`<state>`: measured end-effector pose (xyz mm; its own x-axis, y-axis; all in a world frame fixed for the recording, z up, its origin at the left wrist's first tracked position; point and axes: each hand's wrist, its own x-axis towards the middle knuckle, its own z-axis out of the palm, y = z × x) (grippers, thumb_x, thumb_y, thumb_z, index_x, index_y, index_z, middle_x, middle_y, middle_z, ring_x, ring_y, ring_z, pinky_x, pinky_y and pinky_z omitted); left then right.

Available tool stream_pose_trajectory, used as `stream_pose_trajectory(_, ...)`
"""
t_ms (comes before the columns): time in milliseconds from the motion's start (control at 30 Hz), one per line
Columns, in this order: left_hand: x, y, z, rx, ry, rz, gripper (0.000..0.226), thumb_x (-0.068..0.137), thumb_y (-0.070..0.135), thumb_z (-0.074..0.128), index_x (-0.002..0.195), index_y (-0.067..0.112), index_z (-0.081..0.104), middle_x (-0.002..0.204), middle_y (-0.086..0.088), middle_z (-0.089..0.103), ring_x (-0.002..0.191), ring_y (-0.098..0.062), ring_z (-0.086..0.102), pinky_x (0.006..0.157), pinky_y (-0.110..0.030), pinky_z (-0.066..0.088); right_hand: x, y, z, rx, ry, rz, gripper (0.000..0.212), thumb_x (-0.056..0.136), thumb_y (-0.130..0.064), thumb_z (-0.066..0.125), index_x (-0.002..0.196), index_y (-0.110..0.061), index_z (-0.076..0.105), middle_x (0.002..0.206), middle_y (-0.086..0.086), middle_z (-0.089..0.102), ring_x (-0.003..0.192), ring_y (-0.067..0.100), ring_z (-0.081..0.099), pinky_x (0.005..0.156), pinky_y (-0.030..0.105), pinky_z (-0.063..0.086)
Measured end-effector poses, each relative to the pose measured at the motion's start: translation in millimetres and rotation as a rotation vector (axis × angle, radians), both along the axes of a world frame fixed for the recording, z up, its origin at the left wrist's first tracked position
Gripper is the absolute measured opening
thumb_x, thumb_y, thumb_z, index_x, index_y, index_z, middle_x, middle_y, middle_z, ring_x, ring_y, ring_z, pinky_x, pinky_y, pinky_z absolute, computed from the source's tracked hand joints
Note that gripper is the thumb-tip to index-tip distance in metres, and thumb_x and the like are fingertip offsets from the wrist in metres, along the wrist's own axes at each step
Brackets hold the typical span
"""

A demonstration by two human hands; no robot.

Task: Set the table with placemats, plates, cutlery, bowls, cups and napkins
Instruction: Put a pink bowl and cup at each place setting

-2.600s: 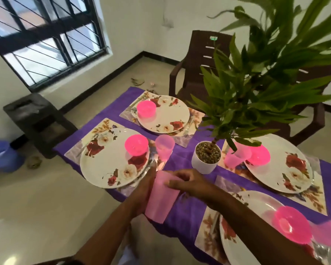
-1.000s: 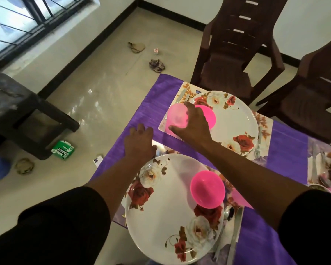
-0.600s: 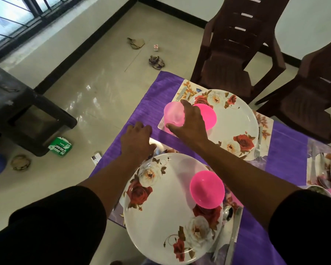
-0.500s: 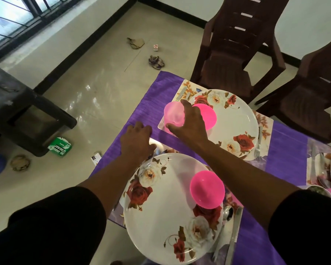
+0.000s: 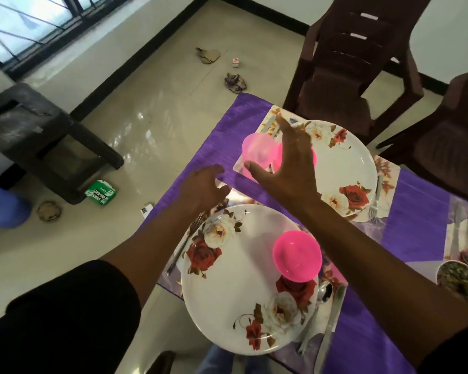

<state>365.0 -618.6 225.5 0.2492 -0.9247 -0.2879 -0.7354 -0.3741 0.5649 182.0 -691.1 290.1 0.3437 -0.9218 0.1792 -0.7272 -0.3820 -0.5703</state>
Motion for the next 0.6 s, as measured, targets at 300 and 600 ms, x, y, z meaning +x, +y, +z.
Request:
stream_pose_trajectory(300,-21.2,107.9,24.5,-0.230,0.179,0.213,0.036,0.094,0.023,0.072,0.130,0.023,0.066,0.132,0.009,0.067,0.123,-0.011,0.060,0.109,-0.031,0.043,-9.3,64.0,23.7,-0.053,-0.259,0.272,0.049,0.087,-0.036,0.078,0.131,-0.019,0.063,0.123,-0.001,0.064,0.110,0.012,0.062,0.088,0.037,0.056)
stream_pose_trajectory(600,-81.4,346.8,28.0,-0.168,0.150,0.726,0.017,0.095,0.027,0.071,0.107,0.039,0.073,0.103,0.023,0.075,0.099,0.001,0.070,0.092,-0.030,0.057,-14.6,185.8,18.9,0.259,-0.212,0.798,0.013,0.092,-0.032,0.069,0.095,-0.021,0.076,0.083,-0.010,0.074,0.074,0.007,0.067,0.075,0.038,0.057)
